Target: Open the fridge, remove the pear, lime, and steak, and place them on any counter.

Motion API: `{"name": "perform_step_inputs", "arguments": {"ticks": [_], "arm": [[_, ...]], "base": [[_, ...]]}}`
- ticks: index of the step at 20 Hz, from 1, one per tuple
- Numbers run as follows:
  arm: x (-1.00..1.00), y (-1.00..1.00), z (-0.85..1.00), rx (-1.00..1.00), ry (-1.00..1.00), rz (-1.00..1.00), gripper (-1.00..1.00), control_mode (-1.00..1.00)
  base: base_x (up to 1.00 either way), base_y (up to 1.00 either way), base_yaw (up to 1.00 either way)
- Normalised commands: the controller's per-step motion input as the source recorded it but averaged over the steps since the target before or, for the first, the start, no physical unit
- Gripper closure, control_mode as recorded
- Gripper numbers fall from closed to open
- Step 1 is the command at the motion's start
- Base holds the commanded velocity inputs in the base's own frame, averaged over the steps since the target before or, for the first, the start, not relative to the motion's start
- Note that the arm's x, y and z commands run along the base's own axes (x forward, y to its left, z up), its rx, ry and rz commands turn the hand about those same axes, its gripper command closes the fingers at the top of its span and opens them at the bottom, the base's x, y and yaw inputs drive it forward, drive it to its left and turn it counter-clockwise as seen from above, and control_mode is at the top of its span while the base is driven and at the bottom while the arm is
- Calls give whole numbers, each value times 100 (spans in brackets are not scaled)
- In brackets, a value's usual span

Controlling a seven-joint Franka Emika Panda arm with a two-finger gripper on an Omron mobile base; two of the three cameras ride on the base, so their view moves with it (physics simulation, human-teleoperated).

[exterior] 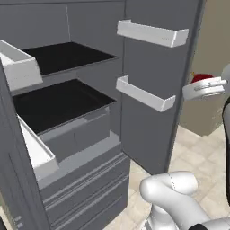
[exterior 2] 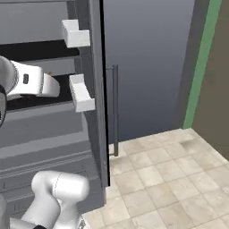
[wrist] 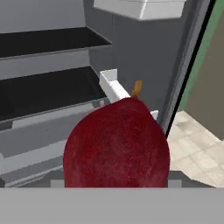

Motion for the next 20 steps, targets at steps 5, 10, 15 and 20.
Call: {"name": "perform_step_inputs", "arguments": {"ticks": [5,10,15,20], "arm": [[0,0,0,0,0,0,100,100],[0,0,0,0,0,0,100,100],[0,0,0,0,0,0,100,100],[0,0,0,0,0,0,100,100]], "base": [[-12,0,-97],[-22,0,-91],[-21,-11,-86],[-16,-44,-78]]}}
